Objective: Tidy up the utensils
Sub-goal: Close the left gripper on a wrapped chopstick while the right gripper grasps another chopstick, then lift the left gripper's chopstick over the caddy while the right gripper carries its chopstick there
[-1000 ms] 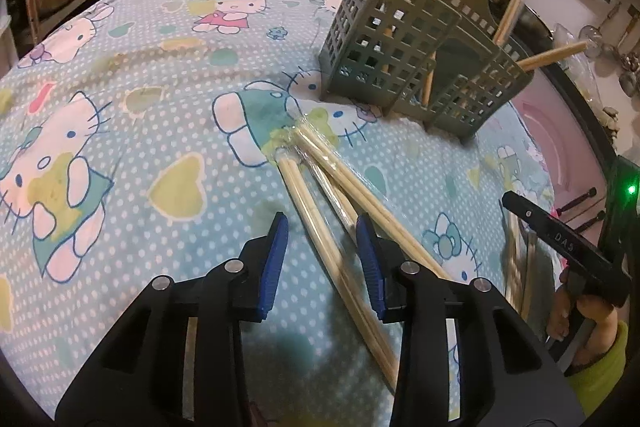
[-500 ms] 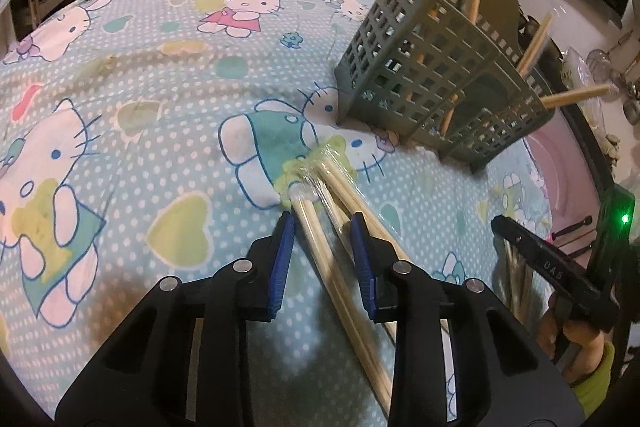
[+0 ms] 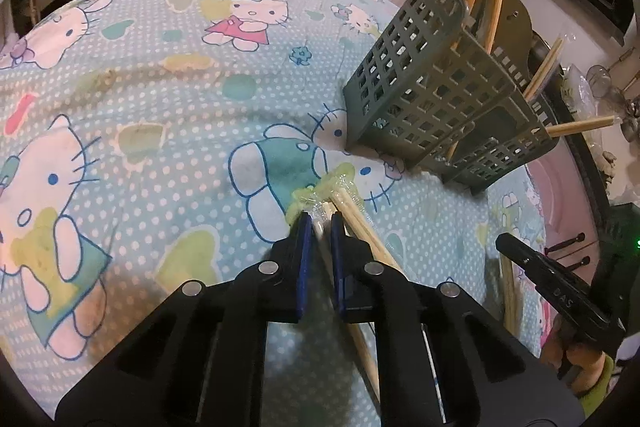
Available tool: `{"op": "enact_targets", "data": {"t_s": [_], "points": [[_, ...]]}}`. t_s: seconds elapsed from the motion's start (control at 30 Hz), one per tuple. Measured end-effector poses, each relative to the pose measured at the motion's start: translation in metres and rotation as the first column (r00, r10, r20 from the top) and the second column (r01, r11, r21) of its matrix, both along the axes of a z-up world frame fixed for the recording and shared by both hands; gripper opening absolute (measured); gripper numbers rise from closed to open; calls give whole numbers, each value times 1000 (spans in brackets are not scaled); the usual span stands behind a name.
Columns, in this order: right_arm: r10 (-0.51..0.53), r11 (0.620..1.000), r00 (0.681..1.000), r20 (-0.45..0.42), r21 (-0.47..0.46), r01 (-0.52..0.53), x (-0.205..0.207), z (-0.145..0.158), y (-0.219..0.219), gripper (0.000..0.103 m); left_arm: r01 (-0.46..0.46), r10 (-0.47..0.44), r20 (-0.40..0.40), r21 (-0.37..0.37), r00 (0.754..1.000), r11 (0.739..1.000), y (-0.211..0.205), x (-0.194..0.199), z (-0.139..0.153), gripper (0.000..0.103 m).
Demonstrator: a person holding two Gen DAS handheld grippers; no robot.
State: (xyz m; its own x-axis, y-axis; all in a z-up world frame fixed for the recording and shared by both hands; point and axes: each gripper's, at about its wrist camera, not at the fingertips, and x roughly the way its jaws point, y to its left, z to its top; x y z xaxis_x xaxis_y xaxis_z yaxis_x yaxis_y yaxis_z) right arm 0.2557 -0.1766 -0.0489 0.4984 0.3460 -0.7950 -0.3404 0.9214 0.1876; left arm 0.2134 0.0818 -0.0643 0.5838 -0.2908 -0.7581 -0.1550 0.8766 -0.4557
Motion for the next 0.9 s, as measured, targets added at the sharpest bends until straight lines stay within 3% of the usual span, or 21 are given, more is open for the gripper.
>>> {"op": "enact_targets", "data": {"t_s": [0.3, 0.57, 0.9], "points": [[60, 996, 994, 91, 53, -65, -19, 35, 18, 6, -6, 7, 53, -12, 999, 1000, 10, -15, 16, 3], [76, 990, 979, 192, 102, -97, -39, 73, 24, 6, 5, -9, 151, 27, 989, 1000, 10, -27, 55, 2], [14, 973, 942, 334, 211, -90, -61, 118, 11, 6, 42, -67, 271, 97, 960, 994, -4, -38, 109, 1]]}}
